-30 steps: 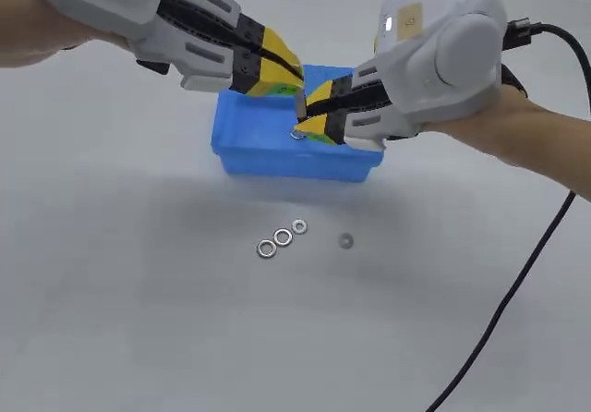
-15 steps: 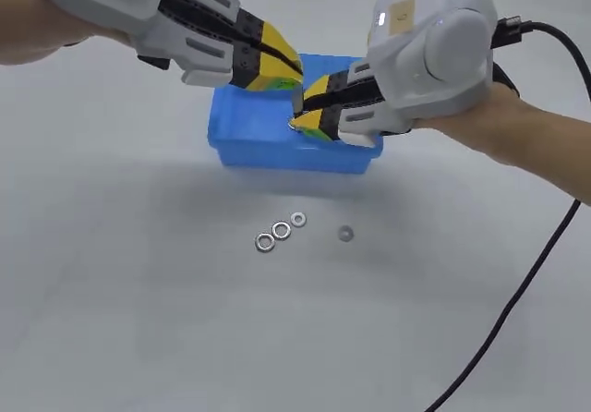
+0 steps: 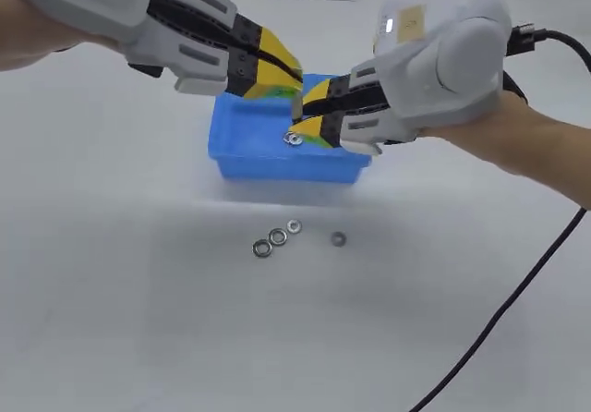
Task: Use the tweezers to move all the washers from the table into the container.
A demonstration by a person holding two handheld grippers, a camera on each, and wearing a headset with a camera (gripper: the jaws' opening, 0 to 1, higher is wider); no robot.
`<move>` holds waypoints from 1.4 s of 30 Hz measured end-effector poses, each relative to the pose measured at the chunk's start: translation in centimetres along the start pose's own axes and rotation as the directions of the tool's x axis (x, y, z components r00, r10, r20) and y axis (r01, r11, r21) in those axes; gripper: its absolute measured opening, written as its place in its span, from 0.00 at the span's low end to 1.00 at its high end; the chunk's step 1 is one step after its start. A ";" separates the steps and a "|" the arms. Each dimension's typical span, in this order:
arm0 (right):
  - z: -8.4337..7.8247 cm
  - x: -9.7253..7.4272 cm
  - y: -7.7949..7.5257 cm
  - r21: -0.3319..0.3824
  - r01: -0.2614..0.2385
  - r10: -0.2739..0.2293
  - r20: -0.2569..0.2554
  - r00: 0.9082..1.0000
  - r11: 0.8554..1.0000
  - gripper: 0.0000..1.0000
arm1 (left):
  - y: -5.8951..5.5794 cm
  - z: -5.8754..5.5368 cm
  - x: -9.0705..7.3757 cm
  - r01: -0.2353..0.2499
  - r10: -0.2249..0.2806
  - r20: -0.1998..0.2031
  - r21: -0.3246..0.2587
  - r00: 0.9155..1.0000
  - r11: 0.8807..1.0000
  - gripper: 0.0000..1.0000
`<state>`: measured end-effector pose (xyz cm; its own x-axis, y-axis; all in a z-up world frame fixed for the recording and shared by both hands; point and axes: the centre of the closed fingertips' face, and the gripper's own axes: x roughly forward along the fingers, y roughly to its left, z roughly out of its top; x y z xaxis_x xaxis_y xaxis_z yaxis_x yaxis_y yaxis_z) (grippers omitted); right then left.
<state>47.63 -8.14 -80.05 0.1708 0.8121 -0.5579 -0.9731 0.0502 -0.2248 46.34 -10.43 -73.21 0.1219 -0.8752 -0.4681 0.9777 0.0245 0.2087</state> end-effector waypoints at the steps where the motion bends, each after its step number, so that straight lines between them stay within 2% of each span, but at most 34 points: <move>1: 0.2 -0.3 0.2 -0.001 0.003 -0.003 0.003 1.000 1.000 0.12 | -0.2 0.4 -0.1 -0.002 0.002 0.002 0.006 1.000 1.000 0.05; 5: 0.9 -1.9 1.2 -0.017 0.020 -0.020 0.012 1.000 1.000 0.12 | -1.6 2.1 0.0 0.005 -0.005 0.006 0.045 1.000 0.999 0.05; 9: 1.0 -3.3 2.7 -0.034 0.027 -0.027 0.010 1.000 0.999 0.12 | -3.1 3.4 0.5 0.017 -0.018 0.021 0.054 1.000 0.998 0.05; 13: 0.4 -4.2 3.7 -0.036 0.035 -0.035 -0.006 0.999 0.999 0.12 | -4.2 3.8 1.3 0.025 -0.027 0.026 0.056 0.999 0.998 0.05; 18: -0.7 -5.3 5.5 0.018 0.053 -0.053 -0.007 0.999 0.998 0.12 | -6.1 4.4 2.4 0.043 -0.045 0.043 0.042 0.998 0.998 0.05; 24: -2.3 -5.4 7.8 0.055 0.034 -0.033 -0.025 0.999 0.998 0.12 | -8.5 3.7 3.7 0.076 -0.076 0.045 0.013 0.996 0.997 0.05; 28: -3.1 -5.1 9.0 0.070 0.019 -0.017 -0.036 0.999 0.997 0.12 | -9.5 3.0 4.2 0.088 -0.088 0.039 -0.007 0.995 0.996 0.05; 32: -3.9 -4.4 9.4 0.088 0.010 -0.007 -0.040 0.999 0.996 0.12 | -9.9 2.4 4.7 0.078 -0.077 0.044 -0.032 0.996 0.996 0.05; 39: -5.3 -3.2 9.5 0.114 -0.005 0.012 -0.056 0.998 0.993 0.12 | -9.7 0.8 5.5 0.062 -0.060 0.030 -0.065 0.998 0.996 0.05; 42: -5.5 -2.8 9.6 0.122 -0.013 0.019 -0.055 0.998 0.993 0.12 | -9.5 0.5 5.7 0.060 -0.057 0.031 -0.075 0.998 0.995 0.05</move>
<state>38.70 -13.18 -85.04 0.1601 0.7800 -0.6049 -0.9868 0.1102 -0.1190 37.66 -15.90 -77.44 0.0602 -0.8896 -0.4527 0.9933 0.0083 0.1156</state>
